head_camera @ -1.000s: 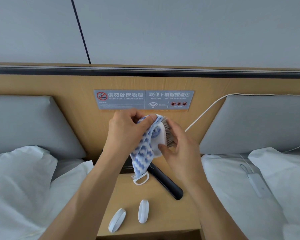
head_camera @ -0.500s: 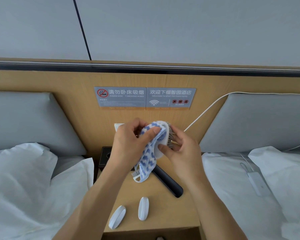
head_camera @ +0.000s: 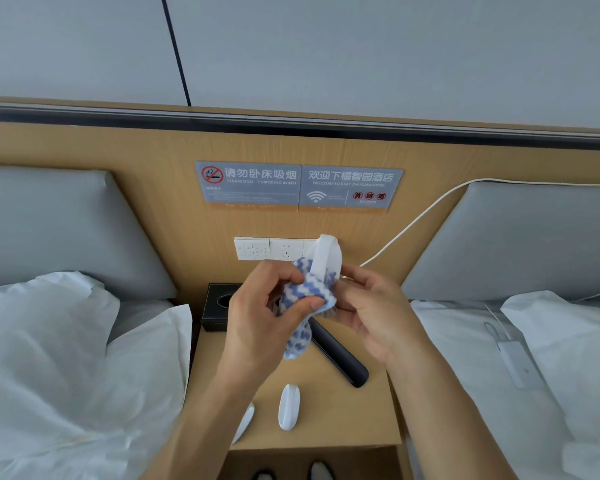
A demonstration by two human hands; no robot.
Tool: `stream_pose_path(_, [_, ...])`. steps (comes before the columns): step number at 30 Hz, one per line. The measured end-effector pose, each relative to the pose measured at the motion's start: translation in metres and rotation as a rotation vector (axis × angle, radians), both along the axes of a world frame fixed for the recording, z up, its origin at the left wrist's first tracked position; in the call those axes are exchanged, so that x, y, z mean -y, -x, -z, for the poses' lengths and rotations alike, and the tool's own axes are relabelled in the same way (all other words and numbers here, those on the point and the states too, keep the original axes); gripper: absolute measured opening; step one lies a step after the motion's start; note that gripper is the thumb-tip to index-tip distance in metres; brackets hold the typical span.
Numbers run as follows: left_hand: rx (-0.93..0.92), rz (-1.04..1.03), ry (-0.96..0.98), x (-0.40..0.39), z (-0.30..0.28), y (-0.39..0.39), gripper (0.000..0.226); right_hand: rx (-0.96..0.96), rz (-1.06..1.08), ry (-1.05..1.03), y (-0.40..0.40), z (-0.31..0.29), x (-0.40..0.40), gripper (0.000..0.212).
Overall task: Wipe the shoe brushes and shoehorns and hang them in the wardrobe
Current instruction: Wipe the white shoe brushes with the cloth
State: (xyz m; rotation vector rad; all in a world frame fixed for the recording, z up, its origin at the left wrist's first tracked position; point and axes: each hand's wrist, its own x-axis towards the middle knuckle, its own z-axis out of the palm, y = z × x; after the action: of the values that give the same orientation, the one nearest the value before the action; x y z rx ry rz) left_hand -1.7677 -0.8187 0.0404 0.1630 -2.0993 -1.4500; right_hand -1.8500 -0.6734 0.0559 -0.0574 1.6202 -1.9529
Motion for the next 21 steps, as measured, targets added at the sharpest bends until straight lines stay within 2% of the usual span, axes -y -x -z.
stream_pose_path(6, [-0.039, 0.111, 0.129, 0.02, 0.005, -0.002, 0.031, 0.122, -0.098, 0.054, 0.003, 0.005, 0.002, 0.024])
stream_pose_path(12, [0.149, 0.214, 0.177, 0.046, 0.007, -0.008, 0.036, 0.151, -0.15, 0.03, 0.005, 0.015, 0.004, 0.027])
stream_pose_path(16, [0.207, 0.11, 0.24, 0.055, 0.016, -0.011, 0.044, 0.171, -0.182, -0.02, 0.0, 0.027, 0.01, 0.033])
stream_pose_path(21, [0.299, -0.058, 0.204, 0.067, 0.036, -0.019, 0.033, 0.253, -0.154, -0.032, -0.014, 0.05, 0.023, 0.033])
